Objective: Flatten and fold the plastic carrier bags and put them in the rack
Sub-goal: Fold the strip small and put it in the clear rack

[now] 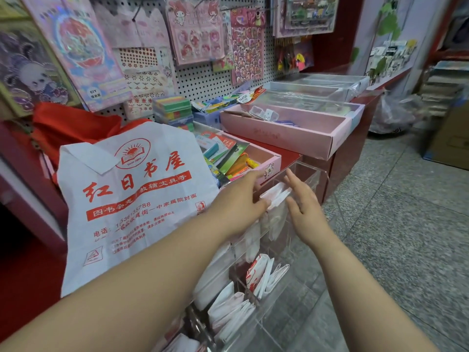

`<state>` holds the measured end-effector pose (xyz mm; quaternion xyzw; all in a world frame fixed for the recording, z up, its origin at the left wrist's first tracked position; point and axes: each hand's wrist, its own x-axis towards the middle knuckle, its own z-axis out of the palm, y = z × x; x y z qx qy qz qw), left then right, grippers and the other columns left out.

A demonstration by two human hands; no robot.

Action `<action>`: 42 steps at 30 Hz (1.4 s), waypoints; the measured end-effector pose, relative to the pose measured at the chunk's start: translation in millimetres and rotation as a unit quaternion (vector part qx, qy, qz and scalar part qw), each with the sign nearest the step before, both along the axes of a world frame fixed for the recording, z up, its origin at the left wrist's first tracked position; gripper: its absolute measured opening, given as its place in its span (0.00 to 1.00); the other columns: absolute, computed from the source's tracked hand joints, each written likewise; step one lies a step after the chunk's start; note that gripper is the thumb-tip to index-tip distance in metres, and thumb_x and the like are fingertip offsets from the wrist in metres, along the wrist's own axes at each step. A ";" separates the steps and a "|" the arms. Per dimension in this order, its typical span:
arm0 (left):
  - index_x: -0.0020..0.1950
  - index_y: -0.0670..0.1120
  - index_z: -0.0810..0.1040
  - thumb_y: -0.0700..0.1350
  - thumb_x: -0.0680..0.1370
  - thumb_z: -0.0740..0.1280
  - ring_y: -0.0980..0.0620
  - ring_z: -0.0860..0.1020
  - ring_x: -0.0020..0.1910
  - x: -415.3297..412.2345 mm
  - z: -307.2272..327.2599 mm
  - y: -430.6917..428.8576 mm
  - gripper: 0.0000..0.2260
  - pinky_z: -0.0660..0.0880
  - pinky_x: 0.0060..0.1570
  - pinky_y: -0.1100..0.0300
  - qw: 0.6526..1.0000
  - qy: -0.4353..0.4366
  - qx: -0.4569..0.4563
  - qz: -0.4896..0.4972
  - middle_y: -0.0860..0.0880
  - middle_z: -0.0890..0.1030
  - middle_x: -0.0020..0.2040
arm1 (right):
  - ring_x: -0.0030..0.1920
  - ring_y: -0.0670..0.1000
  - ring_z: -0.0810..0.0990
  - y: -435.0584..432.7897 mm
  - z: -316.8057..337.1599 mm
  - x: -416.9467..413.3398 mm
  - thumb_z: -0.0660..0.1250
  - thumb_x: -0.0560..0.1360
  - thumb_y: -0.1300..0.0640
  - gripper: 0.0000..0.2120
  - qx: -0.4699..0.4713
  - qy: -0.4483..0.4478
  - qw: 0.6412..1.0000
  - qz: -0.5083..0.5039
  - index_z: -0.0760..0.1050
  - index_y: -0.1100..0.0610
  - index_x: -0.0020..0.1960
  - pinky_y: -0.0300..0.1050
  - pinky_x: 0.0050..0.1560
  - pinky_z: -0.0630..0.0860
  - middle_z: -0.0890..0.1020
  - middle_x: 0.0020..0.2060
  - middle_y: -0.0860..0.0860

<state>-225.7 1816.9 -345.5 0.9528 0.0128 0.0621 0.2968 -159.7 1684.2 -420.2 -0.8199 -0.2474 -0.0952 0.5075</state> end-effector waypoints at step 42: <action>0.75 0.57 0.48 0.77 0.60 0.30 0.66 0.37 0.67 -276.2 -28.5 151.6 0.47 0.35 0.70 0.58 0.959 0.123 0.149 0.206 0.57 0.44 0.76 | 0.66 0.62 0.65 158.1 103.5 -97.7 0.66 0.73 0.46 0.29 -0.312 0.096 0.923 -0.203 0.63 0.61 0.66 0.53 0.65 0.61 0.70 0.65 0.61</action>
